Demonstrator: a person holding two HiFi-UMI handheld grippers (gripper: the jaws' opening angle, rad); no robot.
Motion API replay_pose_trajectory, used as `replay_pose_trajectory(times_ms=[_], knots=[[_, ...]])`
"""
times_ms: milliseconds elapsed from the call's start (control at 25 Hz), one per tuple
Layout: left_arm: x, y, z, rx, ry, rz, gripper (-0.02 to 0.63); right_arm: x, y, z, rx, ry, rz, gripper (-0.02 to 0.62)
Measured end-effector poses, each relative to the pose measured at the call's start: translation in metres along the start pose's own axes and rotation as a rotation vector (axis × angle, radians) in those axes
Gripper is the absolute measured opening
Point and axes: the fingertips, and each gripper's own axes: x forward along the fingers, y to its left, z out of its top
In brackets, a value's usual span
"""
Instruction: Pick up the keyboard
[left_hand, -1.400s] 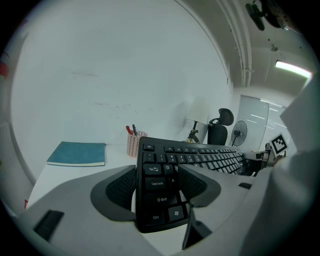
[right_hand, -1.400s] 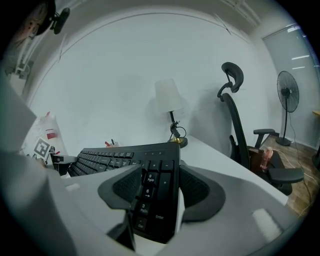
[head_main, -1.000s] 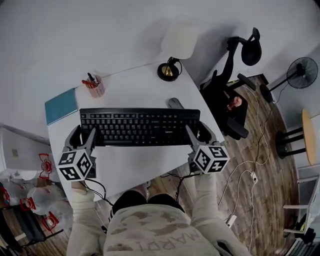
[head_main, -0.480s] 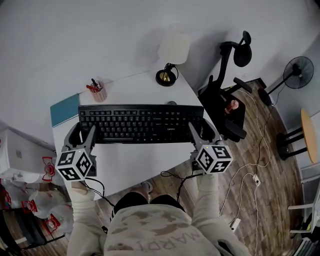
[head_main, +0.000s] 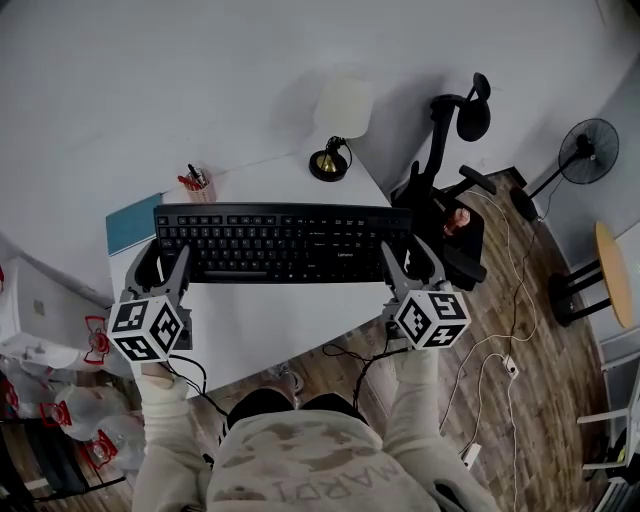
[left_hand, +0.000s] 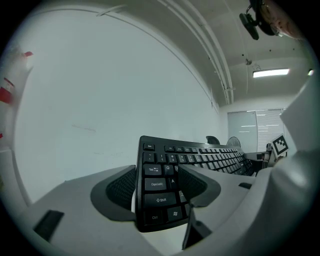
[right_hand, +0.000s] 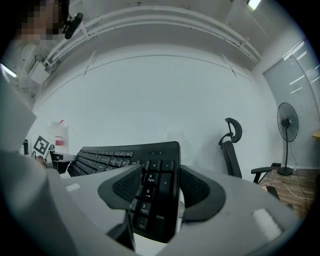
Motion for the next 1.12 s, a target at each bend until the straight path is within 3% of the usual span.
replay_pose_trajectory(times_ms=[1120], knots=[[-0.044, -0.033, 0.063, 0.055, -0.182, -0.011, 0.268, -0.044, 0.008, 0.068, -0.052, -0.179, 0.028, 0.249]])
